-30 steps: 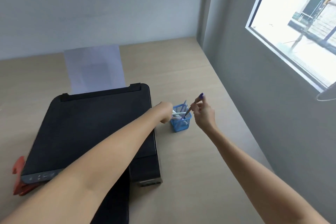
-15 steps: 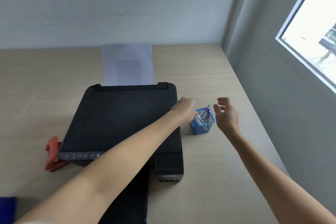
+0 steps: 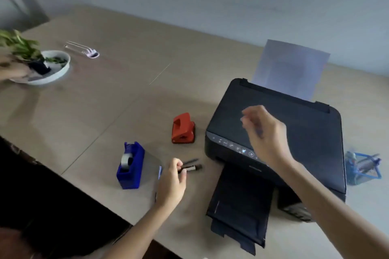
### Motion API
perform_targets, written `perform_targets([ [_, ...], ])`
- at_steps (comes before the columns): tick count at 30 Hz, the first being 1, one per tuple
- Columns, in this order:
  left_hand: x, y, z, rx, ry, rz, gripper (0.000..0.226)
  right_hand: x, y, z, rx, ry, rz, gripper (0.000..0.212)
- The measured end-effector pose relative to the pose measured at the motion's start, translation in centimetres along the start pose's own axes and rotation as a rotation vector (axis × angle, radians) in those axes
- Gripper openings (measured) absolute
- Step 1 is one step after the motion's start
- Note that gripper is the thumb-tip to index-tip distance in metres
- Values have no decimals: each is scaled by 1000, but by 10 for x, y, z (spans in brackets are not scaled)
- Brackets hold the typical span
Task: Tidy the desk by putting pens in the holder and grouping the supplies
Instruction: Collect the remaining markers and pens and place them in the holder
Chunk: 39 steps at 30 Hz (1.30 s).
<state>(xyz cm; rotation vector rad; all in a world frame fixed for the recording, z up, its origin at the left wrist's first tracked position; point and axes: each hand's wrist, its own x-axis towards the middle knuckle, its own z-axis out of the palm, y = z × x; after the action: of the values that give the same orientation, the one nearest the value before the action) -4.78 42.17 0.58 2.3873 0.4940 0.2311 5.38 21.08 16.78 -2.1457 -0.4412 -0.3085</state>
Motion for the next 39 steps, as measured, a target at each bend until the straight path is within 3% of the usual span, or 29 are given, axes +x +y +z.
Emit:
perform_targets([
  [4, 5, -71, -9, 325, -139, -336, 44, -11, -5, 106, -46, -452, -96, 12],
  [6, 7, -88, -8, 395, -217, -353, 40, -19, 6, 152, -151, -668, -31, 18],
  [9, 8, -100, -3, 447, -269, -325, 21, -27, 29, 195, -399, -868, 73, 22],
  [13, 23, -97, -15, 194, -195, -346, 14, -48, 61, 221, -676, -915, 132, 31],
  [17, 59, -77, -18, 172, -177, -126, 15, -66, 75, 219, -795, -946, 160, 36],
  [21, 92, -61, 5, 164, -400, -31, 24, -74, 65, 206, -847, -885, -84, 29],
  [24, 102, -57, 24, 222, -588, -54, 38, -74, 51, 184, -770, -872, -62, 25],
  [29, 99, -64, 39, 534, -602, 147, 35, -71, 34, 101, -504, -773, 81, 7],
  [33, 85, -53, 23, 494, -591, 49, 29, -68, 22, 6, -226, -483, 171, 14],
  [37, 81, -10, -20, 197, -428, -86, 12, -73, 41, -88, -93, -115, 301, 11],
  [39, 86, 32, -46, 111, -333, -77, 14, -80, 65, -135, -1, 94, 391, 7],
])
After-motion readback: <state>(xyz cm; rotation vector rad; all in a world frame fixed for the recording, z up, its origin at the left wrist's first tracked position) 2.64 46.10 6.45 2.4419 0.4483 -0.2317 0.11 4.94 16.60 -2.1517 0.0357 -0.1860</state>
